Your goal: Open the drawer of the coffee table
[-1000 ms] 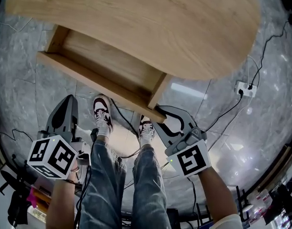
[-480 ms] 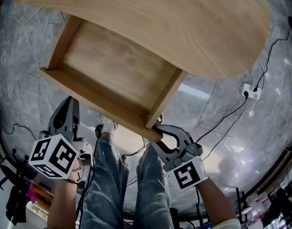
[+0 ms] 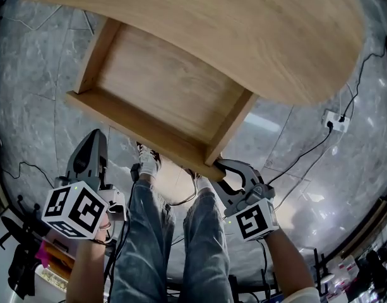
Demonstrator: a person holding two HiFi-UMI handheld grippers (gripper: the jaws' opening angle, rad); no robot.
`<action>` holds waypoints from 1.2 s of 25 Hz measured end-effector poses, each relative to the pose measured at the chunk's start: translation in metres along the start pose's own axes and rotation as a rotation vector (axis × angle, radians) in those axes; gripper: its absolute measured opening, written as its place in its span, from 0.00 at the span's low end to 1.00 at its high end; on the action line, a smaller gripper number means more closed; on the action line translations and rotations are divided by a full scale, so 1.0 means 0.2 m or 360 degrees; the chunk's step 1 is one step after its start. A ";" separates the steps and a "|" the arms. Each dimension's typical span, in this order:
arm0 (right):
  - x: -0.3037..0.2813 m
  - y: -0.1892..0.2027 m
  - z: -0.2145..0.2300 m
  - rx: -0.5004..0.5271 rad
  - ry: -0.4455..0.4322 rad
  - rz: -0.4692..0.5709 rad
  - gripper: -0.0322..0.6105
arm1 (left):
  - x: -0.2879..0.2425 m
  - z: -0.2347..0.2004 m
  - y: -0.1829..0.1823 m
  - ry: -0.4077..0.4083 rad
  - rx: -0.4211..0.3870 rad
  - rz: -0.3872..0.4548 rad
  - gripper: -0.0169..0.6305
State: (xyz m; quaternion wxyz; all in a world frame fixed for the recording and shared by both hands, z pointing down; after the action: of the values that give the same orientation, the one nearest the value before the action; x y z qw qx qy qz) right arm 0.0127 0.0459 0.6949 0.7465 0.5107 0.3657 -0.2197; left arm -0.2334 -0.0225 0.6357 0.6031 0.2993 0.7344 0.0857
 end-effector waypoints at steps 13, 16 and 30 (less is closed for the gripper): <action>-0.10 0.12 0.05 0.0028 0.0062 -0.0073 0.22 | -0.02 -0.01 -0.02 -0.0016 0.0030 0.0003 0.01; -0.13 0.14 0.06 0.0047 0.0068 -0.0084 0.23 | -0.03 -0.01 -0.03 -0.0004 0.0022 0.0009 0.02; -0.14 0.17 0.06 -0.0136 0.0032 -0.0152 0.28 | -0.02 0.05 -0.06 0.0039 0.0009 0.0032 0.01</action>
State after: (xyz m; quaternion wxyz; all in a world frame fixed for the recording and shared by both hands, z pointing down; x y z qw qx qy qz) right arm 0.0222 0.0463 0.7403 0.7526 0.4624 0.4062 -0.2341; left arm -0.2276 -0.0360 0.6315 0.5922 0.3072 0.7390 0.0934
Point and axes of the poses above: the fingertips, and each gripper's own axes: x backward along the fingers, z to its right, y out of its underside, the point moved 1 cm from there along x, backward along the fingers, and after that the axes turned 7 degrees about -z, right-handed, at the moved point
